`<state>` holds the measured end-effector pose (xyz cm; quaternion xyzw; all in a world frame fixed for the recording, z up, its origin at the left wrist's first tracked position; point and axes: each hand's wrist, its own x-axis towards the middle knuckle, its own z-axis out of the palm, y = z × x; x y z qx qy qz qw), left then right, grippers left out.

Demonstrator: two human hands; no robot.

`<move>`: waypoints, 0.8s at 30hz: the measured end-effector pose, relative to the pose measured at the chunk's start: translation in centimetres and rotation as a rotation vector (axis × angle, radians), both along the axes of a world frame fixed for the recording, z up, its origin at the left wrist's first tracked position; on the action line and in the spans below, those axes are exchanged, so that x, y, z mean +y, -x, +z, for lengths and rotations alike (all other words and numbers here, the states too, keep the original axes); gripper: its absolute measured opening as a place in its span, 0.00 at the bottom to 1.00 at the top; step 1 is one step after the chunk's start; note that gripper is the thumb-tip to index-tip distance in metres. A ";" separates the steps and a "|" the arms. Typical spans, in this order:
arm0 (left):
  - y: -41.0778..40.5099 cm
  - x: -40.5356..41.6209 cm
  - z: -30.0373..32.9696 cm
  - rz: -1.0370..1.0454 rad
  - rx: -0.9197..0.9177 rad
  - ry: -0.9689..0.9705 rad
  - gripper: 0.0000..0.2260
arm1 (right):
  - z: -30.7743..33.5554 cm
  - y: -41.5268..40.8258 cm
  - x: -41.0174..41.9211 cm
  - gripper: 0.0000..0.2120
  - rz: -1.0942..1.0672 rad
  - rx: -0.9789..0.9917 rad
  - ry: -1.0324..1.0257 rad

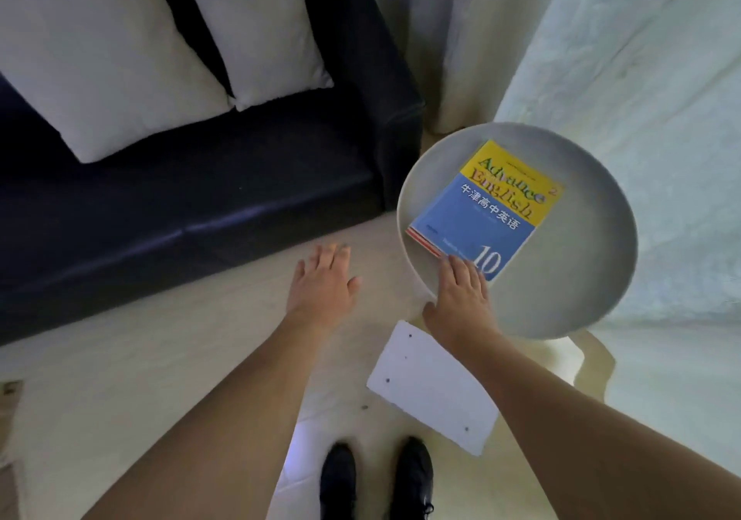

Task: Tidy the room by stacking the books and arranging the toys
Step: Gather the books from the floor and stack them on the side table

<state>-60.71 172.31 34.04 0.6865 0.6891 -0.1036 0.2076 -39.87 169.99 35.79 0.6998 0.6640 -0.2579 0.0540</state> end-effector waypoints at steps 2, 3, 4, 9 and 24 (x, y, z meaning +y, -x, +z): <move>3.0 -2.3 0.1 0.064 -0.005 0.018 0.28 | 0.2 2.7 -0.8 0.36 0.081 0.008 0.033; 4.4 -3.4 0.0 0.096 -0.014 0.028 0.28 | 0.3 3.9 -1.2 0.36 0.120 0.010 0.052; 5.8 -4.4 0.0 0.127 -0.017 0.034 0.28 | 0.3 5.2 -1.6 0.37 0.158 0.017 0.070; 14.4 -11.1 -0.9 0.285 -0.022 0.081 0.28 | -0.2 14.3 -4.7 0.36 0.352 0.012 0.127; 43.4 -35.9 -3.8 0.769 -0.086 0.128 0.27 | -1.0 49.2 -19.9 0.35 0.846 -0.047 0.205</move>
